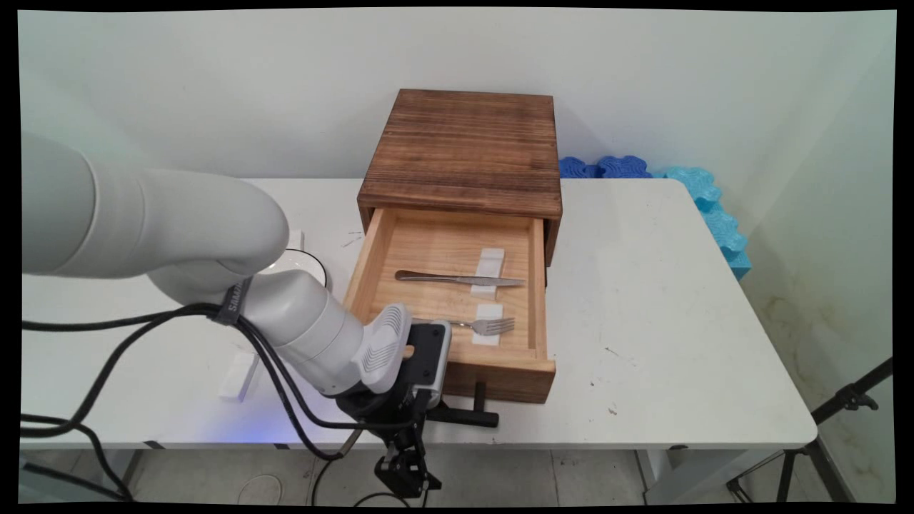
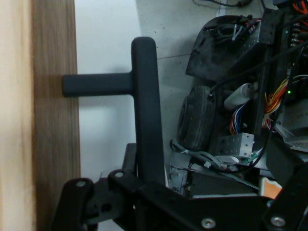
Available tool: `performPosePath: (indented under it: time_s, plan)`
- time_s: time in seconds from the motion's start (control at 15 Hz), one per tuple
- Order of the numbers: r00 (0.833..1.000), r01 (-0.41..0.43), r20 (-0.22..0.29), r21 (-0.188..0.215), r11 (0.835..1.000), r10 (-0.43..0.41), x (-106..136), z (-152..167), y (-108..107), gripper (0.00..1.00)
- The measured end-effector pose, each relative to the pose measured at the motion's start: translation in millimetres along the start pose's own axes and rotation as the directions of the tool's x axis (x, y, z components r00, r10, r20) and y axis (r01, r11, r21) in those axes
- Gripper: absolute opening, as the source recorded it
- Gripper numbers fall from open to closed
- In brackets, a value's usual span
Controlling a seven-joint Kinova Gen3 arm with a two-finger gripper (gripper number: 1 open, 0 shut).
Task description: Open the drawer
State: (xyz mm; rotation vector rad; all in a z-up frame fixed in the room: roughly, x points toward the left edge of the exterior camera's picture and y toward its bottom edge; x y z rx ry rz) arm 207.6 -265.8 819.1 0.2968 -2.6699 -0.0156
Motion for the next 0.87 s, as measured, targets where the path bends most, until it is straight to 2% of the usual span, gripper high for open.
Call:
performPosePath:
  time_s: [0.87]
  plan:
    - [1.000, 0.001, -0.002, 0.000, 1.000, -0.001, -9.6, -22.7, 19.5, 1.00]
